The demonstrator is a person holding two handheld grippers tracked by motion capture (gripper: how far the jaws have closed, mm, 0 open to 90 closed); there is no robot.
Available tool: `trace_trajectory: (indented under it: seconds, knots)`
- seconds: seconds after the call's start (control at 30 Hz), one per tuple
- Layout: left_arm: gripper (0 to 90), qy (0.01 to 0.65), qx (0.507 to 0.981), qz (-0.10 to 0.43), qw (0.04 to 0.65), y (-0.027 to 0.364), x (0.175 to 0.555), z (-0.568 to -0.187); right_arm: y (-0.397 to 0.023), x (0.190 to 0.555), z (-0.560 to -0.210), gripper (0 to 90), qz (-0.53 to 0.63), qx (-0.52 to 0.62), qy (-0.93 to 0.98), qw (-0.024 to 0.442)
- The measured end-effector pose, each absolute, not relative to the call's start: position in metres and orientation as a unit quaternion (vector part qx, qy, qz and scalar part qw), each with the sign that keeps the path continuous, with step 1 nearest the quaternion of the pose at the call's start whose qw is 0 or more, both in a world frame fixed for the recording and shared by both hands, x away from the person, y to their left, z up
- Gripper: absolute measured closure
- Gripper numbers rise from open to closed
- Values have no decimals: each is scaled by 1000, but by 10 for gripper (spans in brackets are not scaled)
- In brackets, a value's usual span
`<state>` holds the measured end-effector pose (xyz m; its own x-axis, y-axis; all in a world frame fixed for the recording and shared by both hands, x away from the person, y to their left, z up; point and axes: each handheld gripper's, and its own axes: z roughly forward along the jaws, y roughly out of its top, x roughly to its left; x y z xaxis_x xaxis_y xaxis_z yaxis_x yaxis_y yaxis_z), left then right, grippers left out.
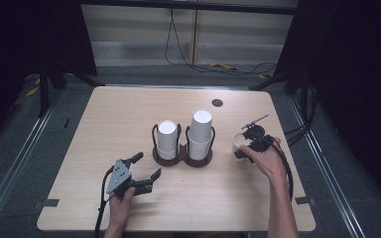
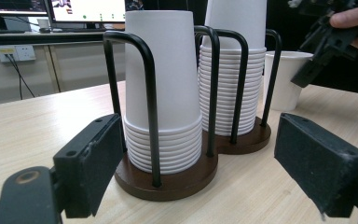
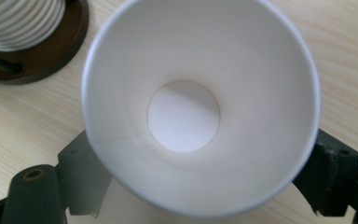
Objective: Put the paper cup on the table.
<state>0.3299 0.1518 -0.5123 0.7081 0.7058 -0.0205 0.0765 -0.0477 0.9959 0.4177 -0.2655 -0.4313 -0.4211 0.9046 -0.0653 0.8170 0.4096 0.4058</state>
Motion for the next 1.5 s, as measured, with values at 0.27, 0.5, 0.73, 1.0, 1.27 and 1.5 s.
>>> trace_trajectory:
  seconds: [0.27,0.5,0.73,1.0,1.27,1.5]
  knots:
    - [152,292,677,245,629,153,331,-512,-270,395,-430,156,201,543,800,156]
    - [152,296,676,242,630,154,332,-512,-278,373,-435,143,233,571,766,181]
    - [152,299,674,243,631,153,331,-512,-275,344,-437,141,269,588,728,229]
    - [152,298,674,244,630,153,331,-512,-260,317,-448,137,322,569,704,278]
    - [152,298,674,243,631,153,331,-512,-237,298,-465,136,397,531,688,296]
    - [152,295,676,242,630,153,331,-512,-214,290,-479,135,458,500,662,319]
